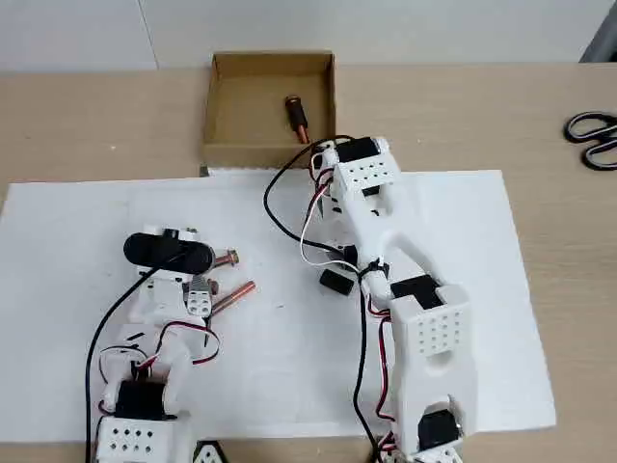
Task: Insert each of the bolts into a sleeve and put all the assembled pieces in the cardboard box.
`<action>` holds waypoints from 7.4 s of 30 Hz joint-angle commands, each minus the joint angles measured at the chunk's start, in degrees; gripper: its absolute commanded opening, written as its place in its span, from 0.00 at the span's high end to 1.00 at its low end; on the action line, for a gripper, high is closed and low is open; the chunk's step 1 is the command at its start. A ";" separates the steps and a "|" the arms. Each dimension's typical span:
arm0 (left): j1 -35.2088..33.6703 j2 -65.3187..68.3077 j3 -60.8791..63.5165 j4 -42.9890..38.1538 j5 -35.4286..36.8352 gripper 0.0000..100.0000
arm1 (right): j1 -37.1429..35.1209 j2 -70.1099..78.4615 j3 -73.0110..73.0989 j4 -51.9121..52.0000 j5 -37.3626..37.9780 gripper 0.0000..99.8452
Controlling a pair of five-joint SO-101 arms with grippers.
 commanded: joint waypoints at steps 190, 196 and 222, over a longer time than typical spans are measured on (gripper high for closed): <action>30.51 -14.15 -22.64 -4.84 35.78 1.00 | -23.34 -139.56 99.87 -39.60 21.71 1.00; 30.51 -14.15 -22.90 -0.62 35.78 1.00 | -23.34 -139.56 99.78 -39.87 21.63 1.00; 33.32 -14.15 -22.29 4.84 35.78 1.00 | -25.89 -139.56 99.78 -42.24 21.71 1.00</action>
